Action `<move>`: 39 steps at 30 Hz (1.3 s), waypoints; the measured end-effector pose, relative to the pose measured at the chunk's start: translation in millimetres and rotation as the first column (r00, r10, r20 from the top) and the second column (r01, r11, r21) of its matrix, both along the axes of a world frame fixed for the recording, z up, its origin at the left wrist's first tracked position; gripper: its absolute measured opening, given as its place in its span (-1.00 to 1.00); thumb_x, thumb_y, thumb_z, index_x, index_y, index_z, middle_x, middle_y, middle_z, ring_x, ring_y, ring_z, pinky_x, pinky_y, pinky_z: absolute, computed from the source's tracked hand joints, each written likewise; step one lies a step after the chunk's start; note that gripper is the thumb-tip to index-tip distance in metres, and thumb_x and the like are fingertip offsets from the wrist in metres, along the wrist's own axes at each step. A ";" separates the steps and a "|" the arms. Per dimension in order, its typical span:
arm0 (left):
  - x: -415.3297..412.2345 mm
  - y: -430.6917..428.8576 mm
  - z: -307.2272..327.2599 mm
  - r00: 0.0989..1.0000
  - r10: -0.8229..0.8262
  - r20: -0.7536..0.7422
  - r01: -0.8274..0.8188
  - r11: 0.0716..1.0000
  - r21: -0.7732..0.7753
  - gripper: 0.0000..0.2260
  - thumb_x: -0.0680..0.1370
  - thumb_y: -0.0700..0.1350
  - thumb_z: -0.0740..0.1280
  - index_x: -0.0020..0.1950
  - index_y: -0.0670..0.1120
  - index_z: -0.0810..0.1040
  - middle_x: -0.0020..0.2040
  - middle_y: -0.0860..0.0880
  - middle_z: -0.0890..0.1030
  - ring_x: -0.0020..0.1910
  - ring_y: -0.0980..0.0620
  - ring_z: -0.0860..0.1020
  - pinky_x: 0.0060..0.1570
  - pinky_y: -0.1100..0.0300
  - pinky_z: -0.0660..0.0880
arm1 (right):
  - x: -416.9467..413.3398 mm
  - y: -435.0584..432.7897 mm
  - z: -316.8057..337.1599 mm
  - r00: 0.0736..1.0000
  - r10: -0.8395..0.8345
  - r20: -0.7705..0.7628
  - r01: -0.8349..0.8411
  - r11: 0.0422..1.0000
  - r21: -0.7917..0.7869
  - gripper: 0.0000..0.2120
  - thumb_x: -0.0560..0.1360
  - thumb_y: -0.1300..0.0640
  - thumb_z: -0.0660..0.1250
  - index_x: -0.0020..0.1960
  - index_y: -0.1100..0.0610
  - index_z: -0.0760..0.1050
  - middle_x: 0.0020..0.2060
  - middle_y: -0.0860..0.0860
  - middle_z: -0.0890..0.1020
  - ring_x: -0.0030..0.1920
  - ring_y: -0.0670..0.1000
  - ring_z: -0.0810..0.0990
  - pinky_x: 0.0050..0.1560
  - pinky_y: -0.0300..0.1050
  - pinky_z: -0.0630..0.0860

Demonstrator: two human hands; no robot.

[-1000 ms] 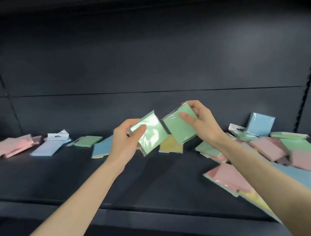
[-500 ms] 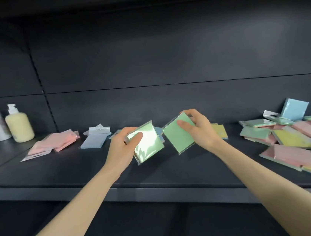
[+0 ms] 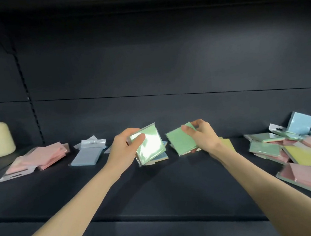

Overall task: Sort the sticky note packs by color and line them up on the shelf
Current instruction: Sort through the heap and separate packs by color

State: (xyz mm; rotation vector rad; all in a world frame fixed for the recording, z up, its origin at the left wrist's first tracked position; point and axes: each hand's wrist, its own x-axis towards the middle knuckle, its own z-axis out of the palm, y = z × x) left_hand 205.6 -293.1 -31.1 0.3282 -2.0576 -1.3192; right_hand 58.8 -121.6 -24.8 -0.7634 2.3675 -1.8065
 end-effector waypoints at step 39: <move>10.0 -179.9 1.0 0.985 -0.167 -0.050 0.170 0.984 0.047 -0.55 0.39 -0.25 0.50 0.13 0.16 0.48 0.11 -0.04 0.57 0.01 -0.12 0.58 0.03 0.01 0.57 | 34.8 -146.0 -1.6 0.981 0.187 0.048 -0.184 0.981 -0.059 -0.60 0.27 0.32 0.56 0.04 0.09 0.57 -0.09 -0.04 0.60 -0.18 -0.21 0.60 -0.11 -0.44 0.48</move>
